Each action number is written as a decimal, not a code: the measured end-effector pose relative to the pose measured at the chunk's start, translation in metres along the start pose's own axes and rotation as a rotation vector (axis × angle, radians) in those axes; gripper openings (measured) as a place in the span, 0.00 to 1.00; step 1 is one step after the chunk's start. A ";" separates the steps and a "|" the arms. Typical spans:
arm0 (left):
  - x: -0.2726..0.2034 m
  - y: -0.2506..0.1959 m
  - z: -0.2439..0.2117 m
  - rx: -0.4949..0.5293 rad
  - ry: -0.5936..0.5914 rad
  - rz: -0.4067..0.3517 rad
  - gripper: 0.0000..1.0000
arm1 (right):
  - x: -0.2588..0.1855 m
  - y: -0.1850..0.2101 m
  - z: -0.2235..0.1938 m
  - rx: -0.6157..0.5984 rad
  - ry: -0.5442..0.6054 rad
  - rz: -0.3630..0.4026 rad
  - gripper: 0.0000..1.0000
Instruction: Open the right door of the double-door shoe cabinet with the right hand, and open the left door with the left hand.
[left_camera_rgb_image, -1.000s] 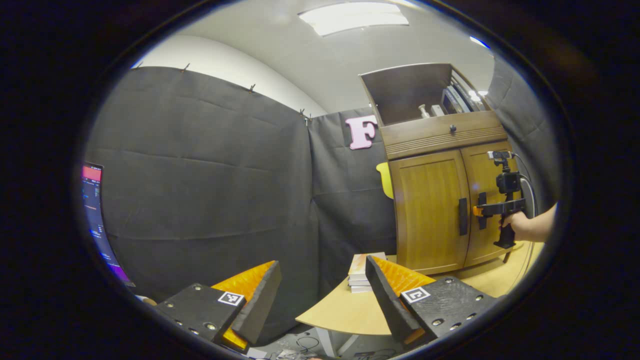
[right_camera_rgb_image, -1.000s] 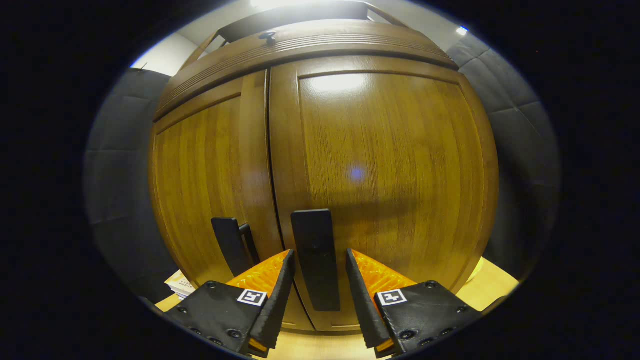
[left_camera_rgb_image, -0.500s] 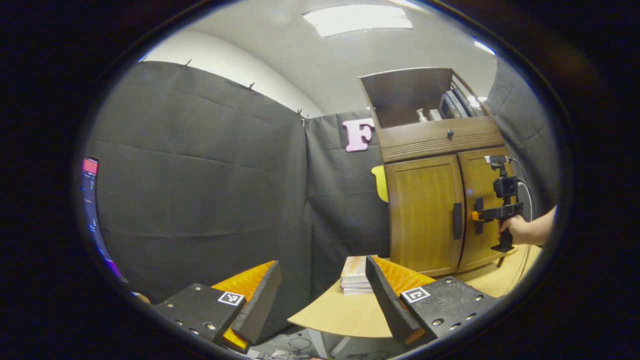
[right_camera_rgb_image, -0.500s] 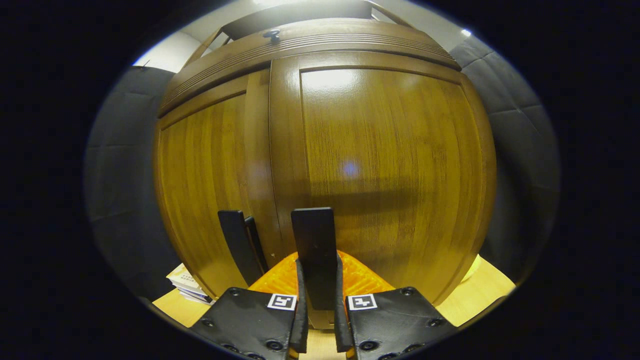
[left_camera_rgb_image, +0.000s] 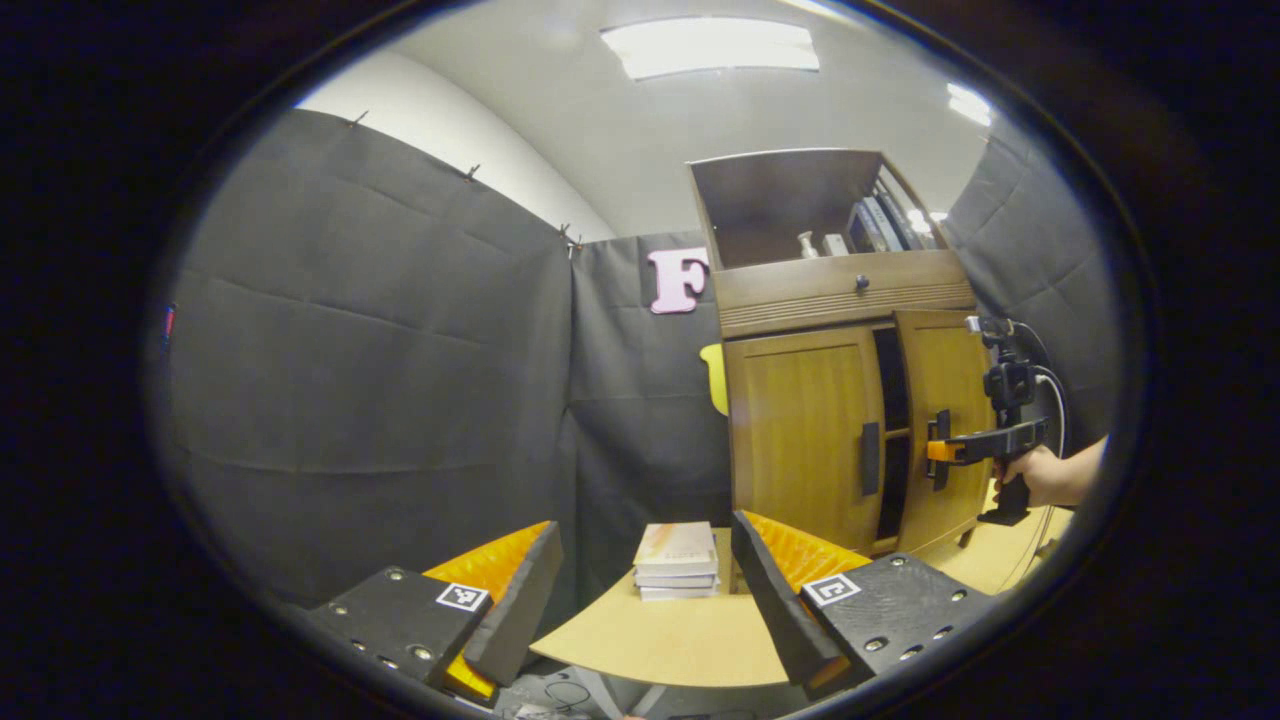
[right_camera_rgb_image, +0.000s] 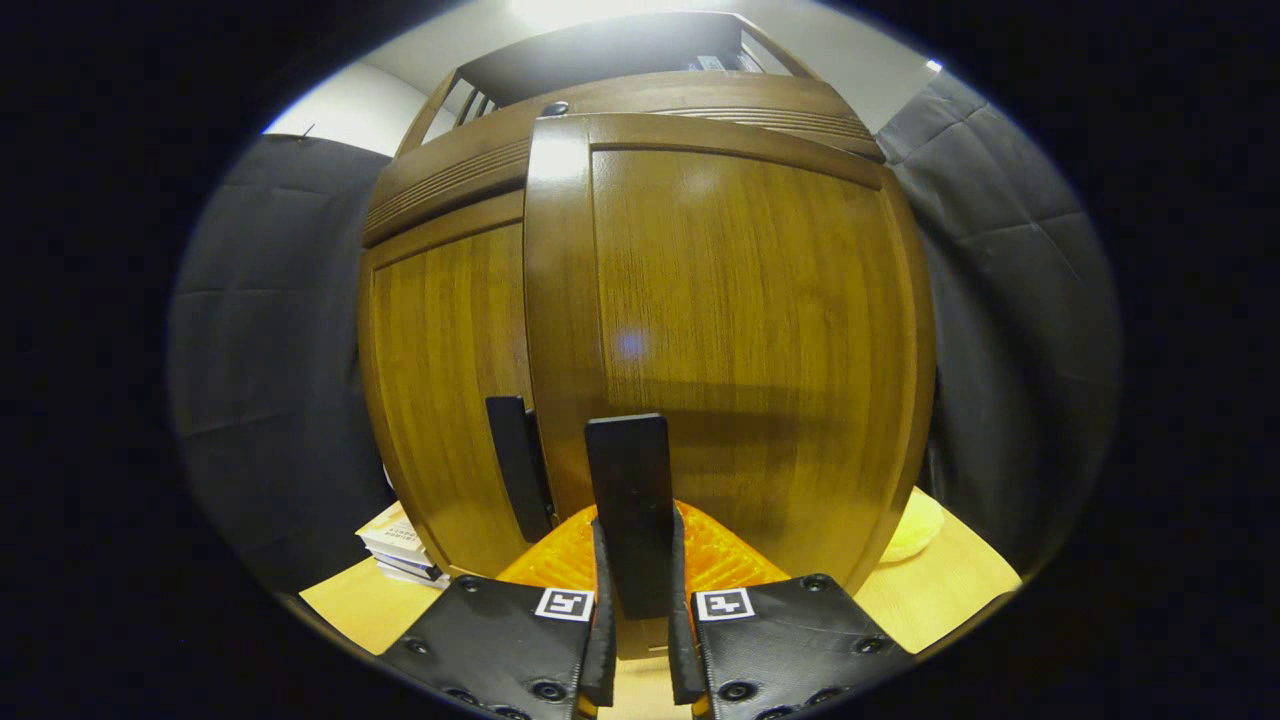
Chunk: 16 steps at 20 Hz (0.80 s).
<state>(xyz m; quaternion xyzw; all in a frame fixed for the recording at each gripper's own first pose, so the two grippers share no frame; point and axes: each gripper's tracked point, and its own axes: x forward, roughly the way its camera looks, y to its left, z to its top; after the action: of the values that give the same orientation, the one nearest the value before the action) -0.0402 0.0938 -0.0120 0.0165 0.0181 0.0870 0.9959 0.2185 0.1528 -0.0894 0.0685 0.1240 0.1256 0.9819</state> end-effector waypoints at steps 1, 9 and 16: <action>0.001 -0.005 0.001 -0.001 -0.002 -0.016 1.00 | -0.004 -0.001 0.000 0.004 0.001 0.004 0.23; 0.013 -0.049 0.003 -0.022 -0.017 -0.129 1.00 | -0.058 -0.027 -0.001 0.032 0.023 0.032 0.27; 0.011 -0.105 0.005 -0.027 -0.026 -0.208 1.00 | -0.098 -0.058 -0.005 0.045 0.030 0.034 0.27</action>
<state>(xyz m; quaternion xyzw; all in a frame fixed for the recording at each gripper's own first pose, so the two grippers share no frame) -0.0108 -0.0080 -0.0115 0.0022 0.0055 -0.0167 0.9998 0.1391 0.0716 -0.0815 0.0906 0.1404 0.1406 0.9759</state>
